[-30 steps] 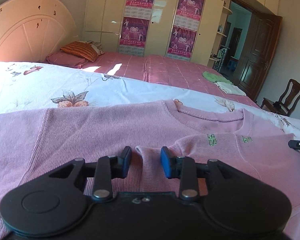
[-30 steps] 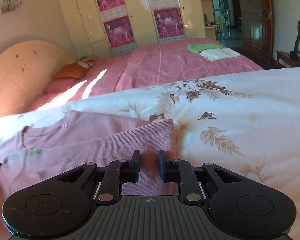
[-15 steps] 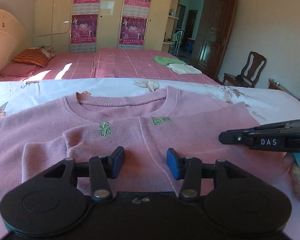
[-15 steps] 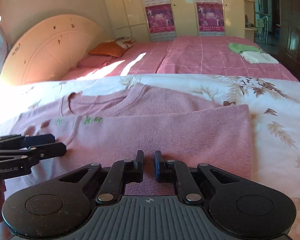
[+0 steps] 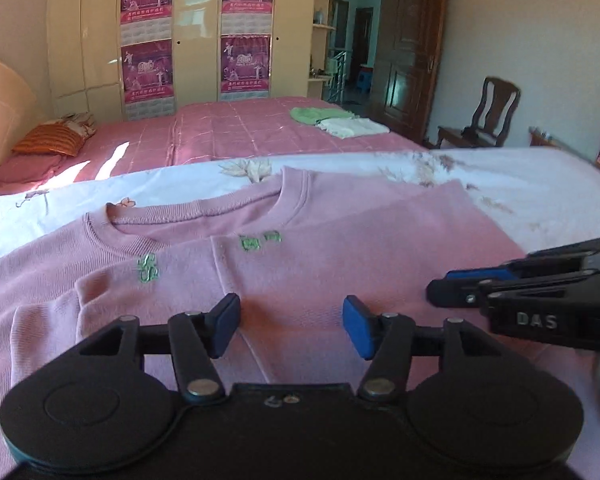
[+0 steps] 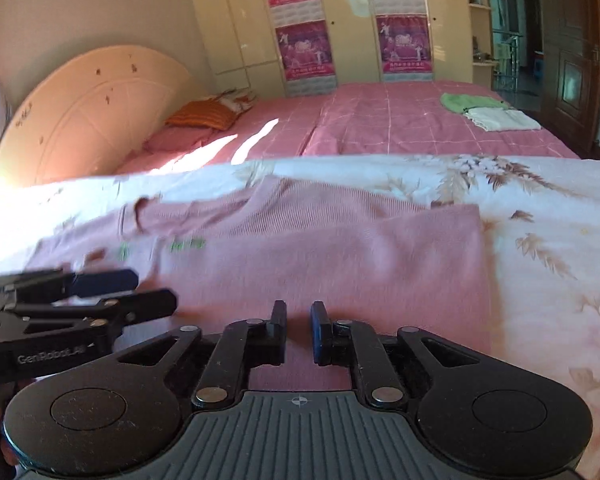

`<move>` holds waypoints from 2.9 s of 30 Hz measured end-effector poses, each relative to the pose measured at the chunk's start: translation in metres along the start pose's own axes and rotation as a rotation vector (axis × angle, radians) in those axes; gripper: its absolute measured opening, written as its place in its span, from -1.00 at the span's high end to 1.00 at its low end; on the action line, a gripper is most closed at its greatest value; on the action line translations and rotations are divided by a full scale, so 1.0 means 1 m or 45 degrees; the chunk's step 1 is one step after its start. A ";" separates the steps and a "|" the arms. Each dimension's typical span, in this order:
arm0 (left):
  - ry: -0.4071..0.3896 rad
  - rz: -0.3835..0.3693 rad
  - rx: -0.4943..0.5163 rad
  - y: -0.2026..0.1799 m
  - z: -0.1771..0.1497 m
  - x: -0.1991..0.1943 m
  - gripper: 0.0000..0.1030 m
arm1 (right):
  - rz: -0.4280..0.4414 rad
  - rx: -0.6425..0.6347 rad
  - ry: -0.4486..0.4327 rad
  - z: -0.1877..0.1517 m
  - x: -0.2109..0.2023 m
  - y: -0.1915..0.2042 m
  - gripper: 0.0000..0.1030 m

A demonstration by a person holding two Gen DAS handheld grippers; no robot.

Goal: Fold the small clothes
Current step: 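Open both tools and lift them off the folded sweatshirt, then move the left tool to the other sleeve cuff and grasp it, then fold the held sleeve across the body with the left tool and release, then lift the open left tool away from the folded sleeve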

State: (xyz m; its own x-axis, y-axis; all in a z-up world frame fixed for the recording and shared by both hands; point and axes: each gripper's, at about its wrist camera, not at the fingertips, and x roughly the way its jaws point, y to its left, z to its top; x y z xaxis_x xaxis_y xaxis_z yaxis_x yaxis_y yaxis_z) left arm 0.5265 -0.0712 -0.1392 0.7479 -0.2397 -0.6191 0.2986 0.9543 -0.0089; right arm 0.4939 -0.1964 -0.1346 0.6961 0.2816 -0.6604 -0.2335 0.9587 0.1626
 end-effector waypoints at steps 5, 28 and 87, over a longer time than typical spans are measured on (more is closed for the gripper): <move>0.014 0.103 -0.059 0.026 -0.015 -0.022 -0.14 | -0.130 0.005 -0.065 -0.016 -0.027 -0.001 -0.33; -0.199 0.590 -1.023 0.294 -0.143 -0.232 0.00 | -0.107 0.298 -0.011 -0.031 -0.064 0.032 -0.31; -0.029 0.496 -0.439 0.181 -0.105 -0.163 -0.36 | 0.457 0.710 0.097 -0.010 0.000 0.104 0.19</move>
State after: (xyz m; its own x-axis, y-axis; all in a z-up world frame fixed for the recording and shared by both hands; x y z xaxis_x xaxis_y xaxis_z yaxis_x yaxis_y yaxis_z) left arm 0.3965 0.1597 -0.1221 0.7784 0.1450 -0.6108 -0.2144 0.9759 -0.0417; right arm 0.4625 -0.0970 -0.1249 0.5860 0.6034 -0.5409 -0.0419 0.6892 0.7234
